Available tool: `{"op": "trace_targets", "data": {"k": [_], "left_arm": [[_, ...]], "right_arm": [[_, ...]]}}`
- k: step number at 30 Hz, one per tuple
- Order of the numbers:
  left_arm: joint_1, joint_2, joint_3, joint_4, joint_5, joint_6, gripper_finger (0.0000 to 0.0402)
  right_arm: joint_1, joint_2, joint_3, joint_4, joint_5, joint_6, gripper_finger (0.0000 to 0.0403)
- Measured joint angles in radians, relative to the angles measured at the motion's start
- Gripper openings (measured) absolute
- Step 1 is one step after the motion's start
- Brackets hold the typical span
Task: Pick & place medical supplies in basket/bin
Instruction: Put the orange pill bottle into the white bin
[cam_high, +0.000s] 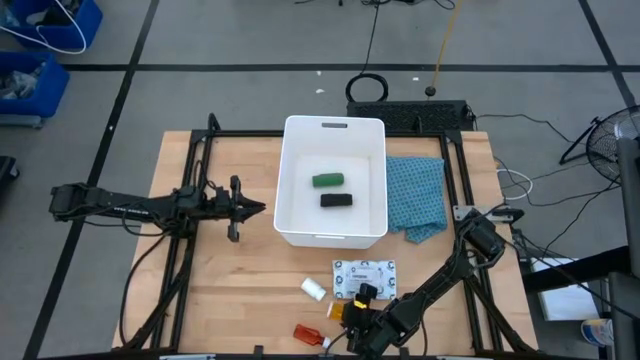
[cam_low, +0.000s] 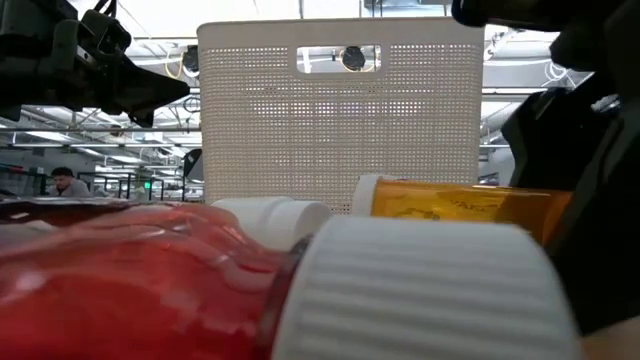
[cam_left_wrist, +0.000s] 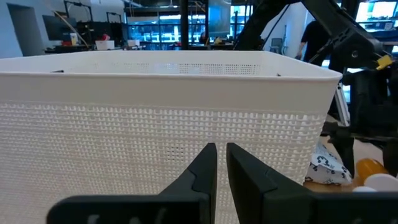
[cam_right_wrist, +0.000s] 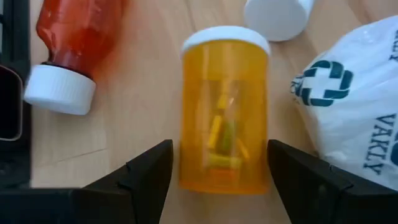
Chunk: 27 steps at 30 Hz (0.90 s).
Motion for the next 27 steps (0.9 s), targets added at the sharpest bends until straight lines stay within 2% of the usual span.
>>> {"op": "trace_targets", "data": {"k": [7, 14, 22, 27], "left_arm": [[0.000, 0.000, 0.000, 0.000, 0.000, 0.000, 0.0042], [0.000, 0.000, 0.000, -0.002, 0.000, 0.000, 0.0042], [0.000, 0.000, 0.000, -0.002, 0.000, 0.000, 0.0042], [0.000, 0.000, 0.000, -0.002, 0.000, 0.001, 0.0042]], "right_arm": [[-0.001, -0.006, 0.000, 0.001, 0.006, -0.012, 0.0240], [-0.005, -0.011, 0.000, -0.001, 0.006, -0.031, 0.0160], [-0.005, -0.084, 0.000, 0.002, 0.044, -0.095, 0.0163], [-0.005, -0.186, 0.000, 0.028, 0.068, -0.264, 0.0182]]}}
